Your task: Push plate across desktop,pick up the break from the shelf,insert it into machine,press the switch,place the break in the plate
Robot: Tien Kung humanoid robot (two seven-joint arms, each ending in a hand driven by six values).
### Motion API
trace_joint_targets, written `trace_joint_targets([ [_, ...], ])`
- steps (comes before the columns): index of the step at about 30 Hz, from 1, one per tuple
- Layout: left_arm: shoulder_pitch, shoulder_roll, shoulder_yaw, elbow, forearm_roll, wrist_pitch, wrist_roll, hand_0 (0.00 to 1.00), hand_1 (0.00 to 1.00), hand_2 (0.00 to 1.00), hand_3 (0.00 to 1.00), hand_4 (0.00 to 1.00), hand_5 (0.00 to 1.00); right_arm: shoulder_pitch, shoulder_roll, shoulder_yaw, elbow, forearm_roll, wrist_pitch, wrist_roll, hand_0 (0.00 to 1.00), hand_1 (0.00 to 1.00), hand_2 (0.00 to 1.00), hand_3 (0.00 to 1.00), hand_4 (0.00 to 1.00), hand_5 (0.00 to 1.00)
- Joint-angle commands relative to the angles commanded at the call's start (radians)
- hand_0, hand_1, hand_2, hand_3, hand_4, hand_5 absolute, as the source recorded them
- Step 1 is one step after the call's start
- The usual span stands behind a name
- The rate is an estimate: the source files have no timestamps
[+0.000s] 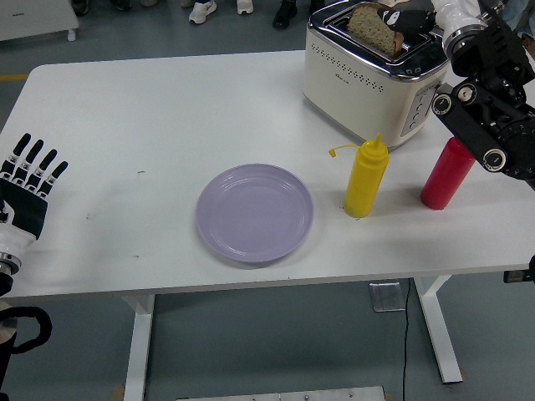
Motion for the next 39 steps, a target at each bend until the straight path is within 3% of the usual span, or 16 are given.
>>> trace_joint_targets([
  [1, 0.0, 0.0, 0.0, 0.0, 0.0, 0.0, 0.0, 0.794, 0.853, 0.902, 0.858, 0.619, 0.998, -0.004, -0.009, 0.001, 0.013, -0.006, -0.024, -0.01, 0.535, 0.593, 0.832, 0.809, 0.557, 0.219],
  [6, 0.002, 0.0, -0.003, -0.001, 0.001, 0.0, 0.0, 0.794, 0.853, 0.902, 0.858, 0.619, 0.998, -0.029, -0.064, 0.016, 0.088, -0.083, -0.138, -0.082, 0.535, 0.593, 0.832, 0.809, 0.557, 0.219],
  [7, 0.003, 0.0, -0.004, -0.002, 0.001, 0.0, 0.0, 0.794, 0.853, 0.902, 0.857, 0.619, 0.998, -0.034, -0.076, 0.021, 0.103, -0.098, -0.153, -0.095, 0.298, 0.378, 0.614, 0.561, 0.274, 0.134],
  [9, 0.003, -0.001, -0.007, -0.003, 0.002, 0.0, 0.0, 0.794, 0.853, 0.902, 0.857, 0.619, 0.998, -0.05, -0.108, 0.04, 0.14, -0.132, -0.153, -0.12, 0.298, 0.378, 0.614, 0.561, 0.274, 0.134],
  [12, 0.003, -0.002, -0.01, -0.003, 0.002, 0.0, 0.0, 0.794, 0.853, 0.902, 0.857, 0.619, 0.998, -0.078, -0.157, 0.07, 0.195, -0.164, -0.111, -0.14, 0.298, 0.378, 0.614, 0.561, 0.274, 0.134],
  [13, 0.003, -0.002, -0.01, -0.004, 0.003, 0.0, 0.0, 0.794, 0.853, 0.902, 0.858, 0.618, 0.998, -0.088, -0.172, 0.081, 0.213, -0.174, -0.092, -0.145, 0.249, 0.285, 0.56, 0.511, 0.232, 0.002],
  [15, 0.002, -0.002, -0.011, -0.004, 0.003, 0.0, 0.0, 0.794, 0.853, 0.902, 0.858, 0.618, 0.998, -0.106, -0.195, 0.1, 0.24, -0.186, -0.062, -0.154, 0.249, 0.285, 0.56, 0.511, 0.232, 0.002],
  [24, 0.001, -0.002, -0.019, -0.005, 0.004, 0.0, 0.0, 0.794, 0.853, 0.903, 0.857, 0.619, 0.998, -0.235, -0.316, 0.182, 0.411, -0.194, 0.157, -0.178, 0.248, 0.283, 0.563, 0.51, 0.208, 0.002],
  [31, 0.0, -0.003, -0.021, -0.005, 0.004, 0.0, 0.001, 0.794, 0.853, 0.903, 0.857, 0.619, 0.998, -0.29, -0.353, 0.154, 0.473, -0.148, 0.298, -0.151, 0.253, 0.285, 0.568, 0.516, 0.181, 0.002],
  [39, -0.002, -0.003, -0.02, -0.005, 0.003, -0.001, 0.001, 0.794, 0.853, 0.904, 0.857, 0.62, 0.998, -0.304, -0.351, 0.095, 0.473, -0.115, 0.351, -0.131, 0.253, 0.285, 0.567, 0.514, 0.179, 0.002],
])
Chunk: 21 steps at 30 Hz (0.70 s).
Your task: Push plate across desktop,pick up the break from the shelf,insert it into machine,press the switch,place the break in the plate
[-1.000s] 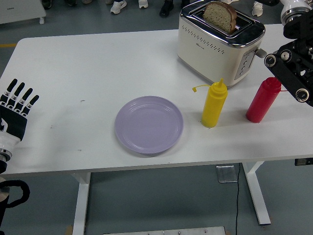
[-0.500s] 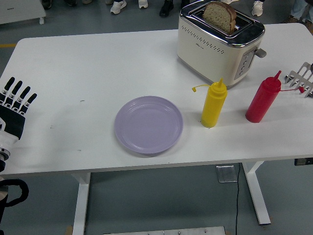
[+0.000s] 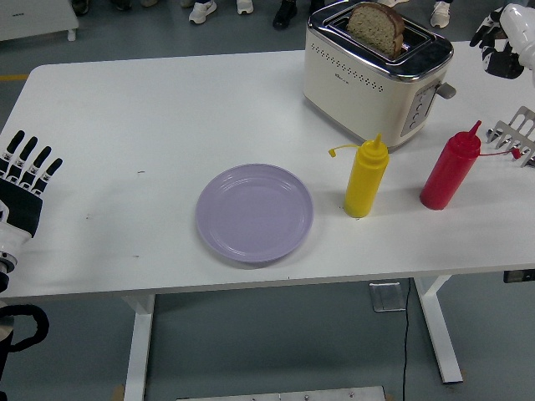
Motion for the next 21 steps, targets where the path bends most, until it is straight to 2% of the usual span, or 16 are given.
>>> trace_joint_targets([
  [21, 0.001, 0.0, 0.0, 0.001, -0.002, -0.001, 0.001, 0.795, 0.853, 0.902, 0.857, 0.619, 0.998, 0.004, 0.029, -0.074, -0.063, 0.042, 0.009, 0.01, 0.253, 0.284, 0.564, 0.512, 0.179, 0.002],
])
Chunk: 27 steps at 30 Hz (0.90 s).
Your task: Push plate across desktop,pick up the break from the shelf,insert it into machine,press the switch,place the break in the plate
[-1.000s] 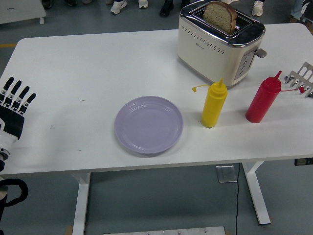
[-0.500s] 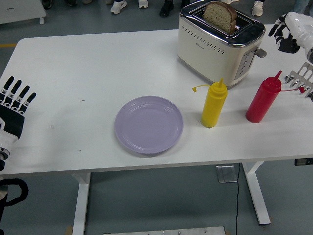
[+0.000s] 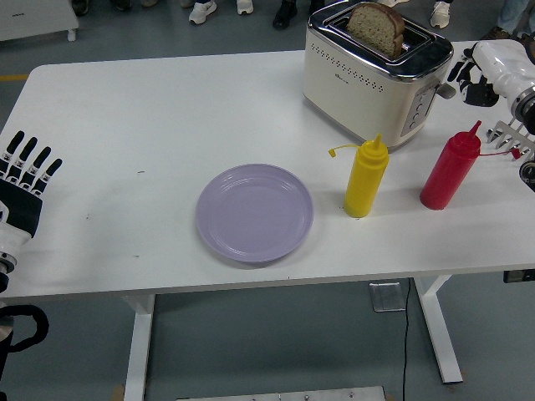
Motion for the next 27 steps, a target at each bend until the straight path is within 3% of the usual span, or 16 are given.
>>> trace_joint_targets([
  [27, 0.001, -0.002, 0.009, 0.004, 0.0, -0.002, 0.001, 0.795, 0.853, 0.904, 0.858, 0.619, 0.998, 0.014, 0.037, -0.026, -0.07, 0.008, -0.028, 0.0, 0.254, 0.285, 0.562, 0.51, 0.179, 0.002],
])
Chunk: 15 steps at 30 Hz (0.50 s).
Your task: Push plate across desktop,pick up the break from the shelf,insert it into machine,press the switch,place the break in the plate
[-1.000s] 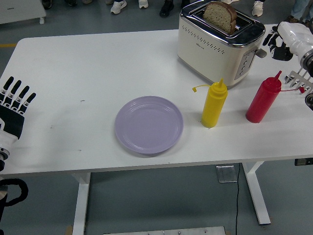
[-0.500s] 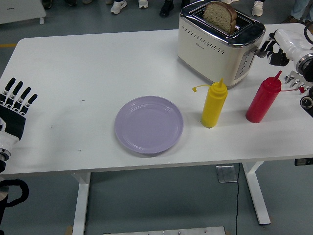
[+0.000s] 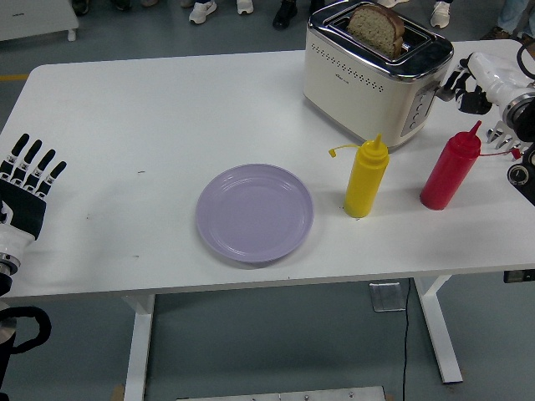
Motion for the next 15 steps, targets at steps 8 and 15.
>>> trace_joint_targets([
  [8, -0.001, 0.001, -0.002, 0.0, 0.0, 0.0, 0.0, 0.796, 0.853, 0.904, 0.858, 0.619, 0.998, 0.007, 0.005, -0.022, 0.003, 0.0, 0.003, -0.009, 0.253, 0.286, 0.562, 0.51, 0.179, 0.002],
  [15, -0.003, 0.002, -0.003, 0.0, -0.001, 0.0, 0.001, 0.796, 0.853, 0.904, 0.859, 0.619, 0.998, 0.01, 0.013, -0.043, -0.012, 0.007, 0.004, -0.014, 0.253, 0.286, 0.561, 0.51, 0.179, 0.002],
])
